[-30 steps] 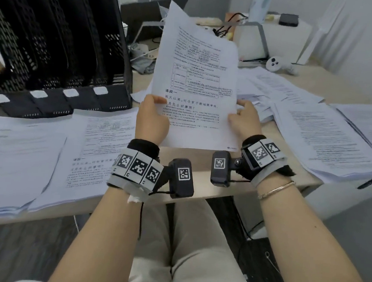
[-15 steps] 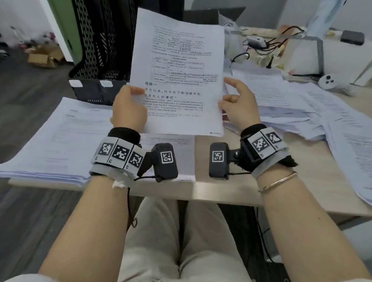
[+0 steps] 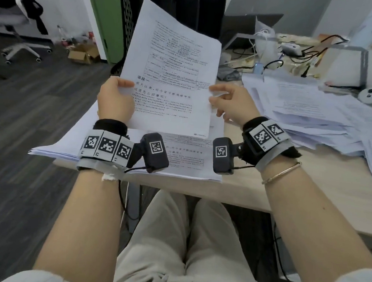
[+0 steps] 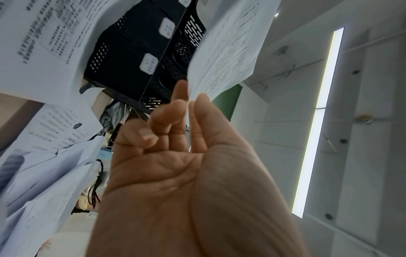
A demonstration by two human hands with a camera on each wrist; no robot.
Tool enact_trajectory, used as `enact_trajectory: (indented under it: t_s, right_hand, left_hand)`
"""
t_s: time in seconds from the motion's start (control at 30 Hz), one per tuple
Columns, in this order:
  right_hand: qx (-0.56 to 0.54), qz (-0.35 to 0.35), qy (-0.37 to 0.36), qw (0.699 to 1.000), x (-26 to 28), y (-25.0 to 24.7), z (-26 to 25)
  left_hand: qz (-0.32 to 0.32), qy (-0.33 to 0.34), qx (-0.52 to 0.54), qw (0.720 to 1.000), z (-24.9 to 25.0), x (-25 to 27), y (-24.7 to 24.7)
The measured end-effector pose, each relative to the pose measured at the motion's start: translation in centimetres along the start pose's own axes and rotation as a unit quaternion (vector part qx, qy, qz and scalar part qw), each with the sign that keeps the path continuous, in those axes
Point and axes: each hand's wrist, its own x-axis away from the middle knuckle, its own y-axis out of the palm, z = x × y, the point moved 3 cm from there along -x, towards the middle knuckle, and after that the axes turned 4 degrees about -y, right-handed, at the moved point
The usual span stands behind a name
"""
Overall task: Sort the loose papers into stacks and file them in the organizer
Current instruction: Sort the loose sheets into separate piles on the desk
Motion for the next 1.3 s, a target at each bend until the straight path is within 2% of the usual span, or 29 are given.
enact_trajectory:
  t_s: [0.2, 0.43, 0.67, 0.83, 1.13, 1.3]
  right_hand:
    - [-0.014, -0.004, 0.028, 0.999, 0.3, -0.5, 1.0]
    - [0.002, 0.013, 0.03, 0.999, 1.4, -2.1, 2.0]
    - [-0.012, -0.023, 0.058, 0.998, 2.0, -0.5, 2.8]
    - [-0.002, -0.051, 0.113, 0.992, 3.0, -0.6, 4.5]
    - [-0.006, -0.066, 0.181, 0.981, 5.0, -1.5, 6.7]
    - [0.054, 0.001, 0.121, 0.991, 4.9, -5.1, 6.1]
  left_hand:
    - [-0.034, 0.021, -0.041, 0.998, -0.3, 1.6, 0.7]
    - [-0.057, 0.02, -0.052, 0.997, -0.7, 3.0, 2.0]
    - [-0.056, 0.007, -0.089, 0.994, -1.7, 2.3, 1.4]
    - [-0.055, -0.006, -0.126, 0.991, -2.1, 2.0, 1.7]
    - [-0.113, 0.077, -0.075, 0.988, 0.3, 3.3, 4.5]
    - [-0.135, 0.109, -0.034, 0.984, 3.0, 3.7, 7.0]
